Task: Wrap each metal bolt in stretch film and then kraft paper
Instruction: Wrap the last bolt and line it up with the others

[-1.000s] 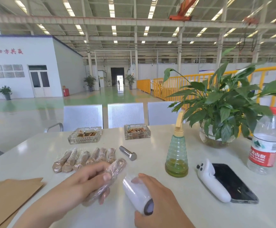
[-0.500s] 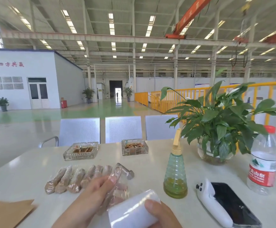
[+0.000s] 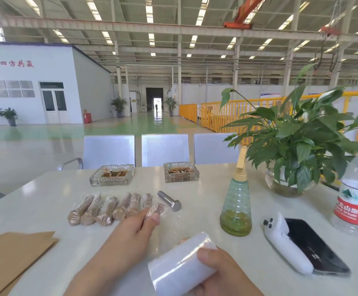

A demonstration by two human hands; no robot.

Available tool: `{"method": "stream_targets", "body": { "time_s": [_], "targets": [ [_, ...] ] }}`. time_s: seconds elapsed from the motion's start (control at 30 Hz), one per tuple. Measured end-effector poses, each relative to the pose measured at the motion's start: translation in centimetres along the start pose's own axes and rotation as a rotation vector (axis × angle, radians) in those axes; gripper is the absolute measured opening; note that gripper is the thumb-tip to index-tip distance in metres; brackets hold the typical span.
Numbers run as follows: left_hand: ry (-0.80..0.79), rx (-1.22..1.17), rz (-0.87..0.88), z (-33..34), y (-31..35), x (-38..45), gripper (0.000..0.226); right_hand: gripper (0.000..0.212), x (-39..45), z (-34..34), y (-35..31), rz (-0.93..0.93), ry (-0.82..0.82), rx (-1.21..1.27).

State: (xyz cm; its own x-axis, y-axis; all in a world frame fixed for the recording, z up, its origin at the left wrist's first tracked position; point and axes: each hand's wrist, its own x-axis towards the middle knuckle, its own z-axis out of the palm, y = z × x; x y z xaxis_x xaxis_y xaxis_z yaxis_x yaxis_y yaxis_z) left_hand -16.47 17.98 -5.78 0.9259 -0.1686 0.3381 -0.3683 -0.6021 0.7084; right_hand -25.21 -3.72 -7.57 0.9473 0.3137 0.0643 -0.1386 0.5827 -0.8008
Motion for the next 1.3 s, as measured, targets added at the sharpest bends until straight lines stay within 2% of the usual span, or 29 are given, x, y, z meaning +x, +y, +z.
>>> {"method": "stream_targets", "body": {
  "time_s": [0.1,0.17,0.3,0.43,0.57,0.63,0.7,0.73,0.83,0.9,0.97,1.1,1.23,1.3],
  "targets": [
    [-0.12,-0.162,-0.128,-0.5,-0.1,-0.2,0.029,0.068,0.7,-0.2,0.0,-0.014,-0.06,-0.027],
    [-0.145,-0.153,-0.052,-1.0,0.1,-0.2,0.03,0.064,0.7,-0.1,-0.1,-0.002,-0.106,-0.052],
    [-0.097,-0.191,0.049,-1.3,0.7,-0.4,0.027,0.072,0.9,-0.2,-0.1,0.008,-0.076,-0.097],
    [0.022,0.024,0.108,-0.8,-0.3,0.3,0.029,0.074,1.3,0.0,-0.4,0.02,-0.012,-0.103],
    [-0.022,-0.07,-0.026,-0.9,-0.9,0.4,0.044,0.073,1.7,0.6,-1.0,0.082,-0.018,-0.132],
    [-0.061,-0.305,-0.218,-0.7,-0.9,1.2,0.048,0.077,2.0,0.6,-1.4,0.11,0.012,-0.14],
    [-0.079,-0.502,-0.349,-1.1,-1.0,1.3,0.041,0.08,2.2,0.7,-1.7,0.124,0.029,-0.129],
    [-0.085,-0.505,-0.351,-1.4,-0.8,1.2,0.036,0.08,2.4,0.8,-1.8,0.118,0.028,-0.118],
    [-0.164,-0.47,-0.193,-1.9,0.2,-0.3,0.026,0.078,2.9,0.9,-1.7,0.104,0.043,-0.088],
    [-0.151,-0.605,-0.204,-1.9,0.6,-0.7,0.02,0.069,3.2,1.2,-1.7,0.089,0.044,-0.059],
    [-0.114,-0.609,-0.213,-1.8,0.8,-0.5,0.015,0.055,3.4,1.1,-1.8,0.076,0.037,-0.004],
    [-0.053,-0.441,-0.162,-1.5,0.3,-0.2,0.021,0.056,3.9,0.6,-1.7,0.051,0.1,0.063],
    [-0.067,-0.606,-0.222,-1.2,0.3,-0.1,0.015,0.031,4.4,1.2,-2.1,0.053,-0.007,0.057],
    [-0.067,-0.522,-0.195,-1.0,-0.3,0.2,0.02,0.04,5.0,1.2,-2.1,0.041,0.023,0.006]
  ]
}}
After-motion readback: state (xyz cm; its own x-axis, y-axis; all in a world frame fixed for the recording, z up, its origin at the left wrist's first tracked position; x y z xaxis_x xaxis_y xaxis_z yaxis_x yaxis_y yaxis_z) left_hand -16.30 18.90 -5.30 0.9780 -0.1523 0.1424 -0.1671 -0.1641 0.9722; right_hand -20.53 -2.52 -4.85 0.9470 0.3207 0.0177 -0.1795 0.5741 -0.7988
